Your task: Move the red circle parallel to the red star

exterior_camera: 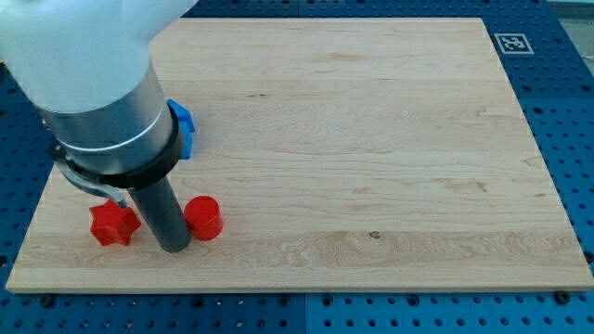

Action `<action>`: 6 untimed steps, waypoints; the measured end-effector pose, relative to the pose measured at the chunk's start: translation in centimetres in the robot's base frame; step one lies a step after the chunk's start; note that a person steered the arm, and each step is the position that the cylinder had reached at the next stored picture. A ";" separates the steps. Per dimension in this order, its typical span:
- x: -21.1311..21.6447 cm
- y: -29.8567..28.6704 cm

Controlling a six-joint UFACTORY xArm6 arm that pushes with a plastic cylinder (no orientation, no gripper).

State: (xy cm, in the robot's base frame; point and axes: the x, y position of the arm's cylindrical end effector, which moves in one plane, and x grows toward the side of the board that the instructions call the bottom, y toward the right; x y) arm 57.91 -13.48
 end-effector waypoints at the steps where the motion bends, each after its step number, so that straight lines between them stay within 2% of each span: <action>1: -0.1 0.5; 2: -0.1 2.4; 4: -0.8 2.4; 6: -2.9 -0.2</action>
State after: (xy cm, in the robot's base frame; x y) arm 54.98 -13.71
